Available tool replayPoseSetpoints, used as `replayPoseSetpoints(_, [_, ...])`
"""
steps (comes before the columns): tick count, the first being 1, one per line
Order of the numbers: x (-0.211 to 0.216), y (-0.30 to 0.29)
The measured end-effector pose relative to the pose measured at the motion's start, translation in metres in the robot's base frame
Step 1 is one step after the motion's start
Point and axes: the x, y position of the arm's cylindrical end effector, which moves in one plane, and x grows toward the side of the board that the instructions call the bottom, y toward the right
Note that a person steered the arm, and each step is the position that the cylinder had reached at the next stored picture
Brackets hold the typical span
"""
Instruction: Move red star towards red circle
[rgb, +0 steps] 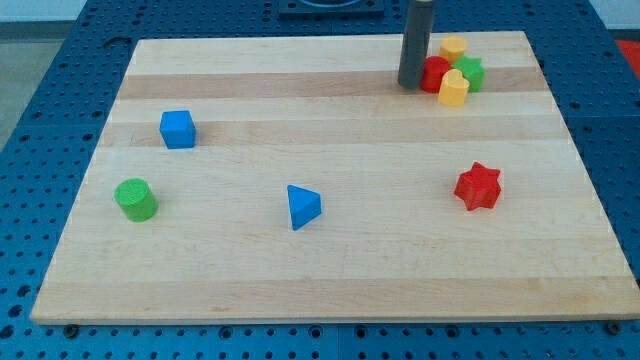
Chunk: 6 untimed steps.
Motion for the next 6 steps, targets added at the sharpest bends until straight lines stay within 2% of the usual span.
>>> replayPoseSetpoints(2, [0.131, -0.003])
replayPoseSetpoints(3, [0.124, 0.029])
replayPoseSetpoints(4, [0.125, 0.098])
replayPoseSetpoints(5, [0.164, 0.147])
replayPoseSetpoints(6, [0.187, 0.141])
